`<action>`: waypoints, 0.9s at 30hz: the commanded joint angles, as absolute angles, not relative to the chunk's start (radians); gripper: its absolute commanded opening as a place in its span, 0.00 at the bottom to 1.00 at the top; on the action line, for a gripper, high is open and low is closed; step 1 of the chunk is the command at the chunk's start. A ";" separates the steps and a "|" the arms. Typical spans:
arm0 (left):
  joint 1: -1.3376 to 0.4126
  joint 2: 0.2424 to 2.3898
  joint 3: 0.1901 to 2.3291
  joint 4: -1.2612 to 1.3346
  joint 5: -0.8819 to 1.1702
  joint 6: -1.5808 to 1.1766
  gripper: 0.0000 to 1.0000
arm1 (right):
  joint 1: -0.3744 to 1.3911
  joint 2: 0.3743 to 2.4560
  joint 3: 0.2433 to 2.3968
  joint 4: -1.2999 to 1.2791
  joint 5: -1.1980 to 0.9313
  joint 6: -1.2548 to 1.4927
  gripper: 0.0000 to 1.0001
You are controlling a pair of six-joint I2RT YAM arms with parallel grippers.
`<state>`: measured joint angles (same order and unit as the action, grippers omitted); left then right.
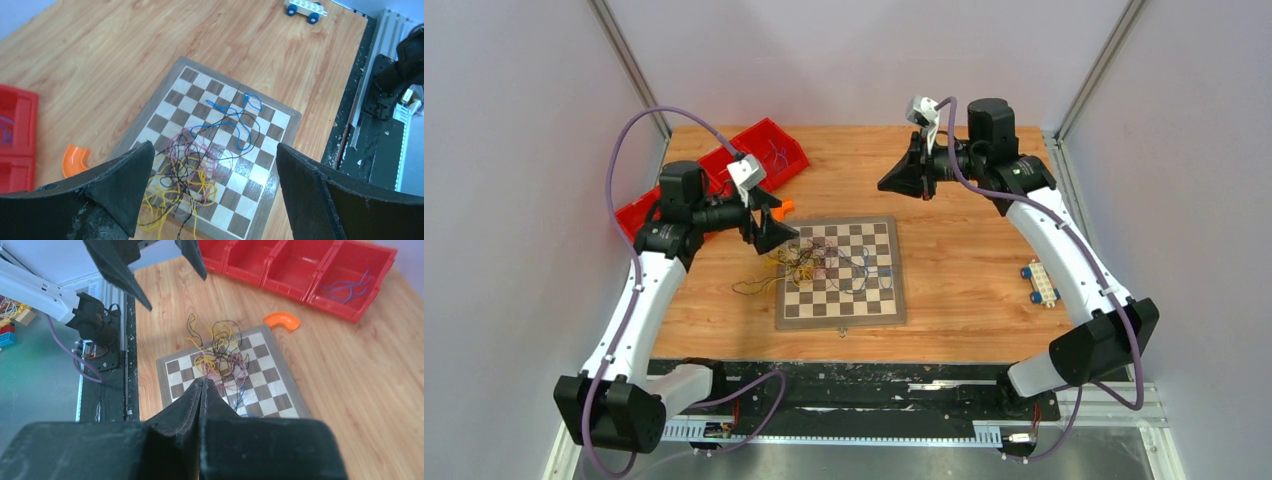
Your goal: Untangle the cables
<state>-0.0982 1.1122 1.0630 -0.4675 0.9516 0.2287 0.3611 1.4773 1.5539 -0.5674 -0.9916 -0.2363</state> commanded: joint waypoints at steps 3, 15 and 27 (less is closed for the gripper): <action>-0.178 1.067 1.058 -0.417 0.943 0.290 1.00 | 0.369 1.488 1.534 -0.553 -0.854 -0.190 0.22; -0.182 1.061 0.955 -0.342 0.876 0.168 1.00 | 0.580 1.715 1.401 -0.579 -0.392 -0.052 0.51; -0.182 1.039 0.912 -0.336 0.860 0.158 1.00 | 0.638 1.945 1.436 -0.580 -0.258 -0.006 0.38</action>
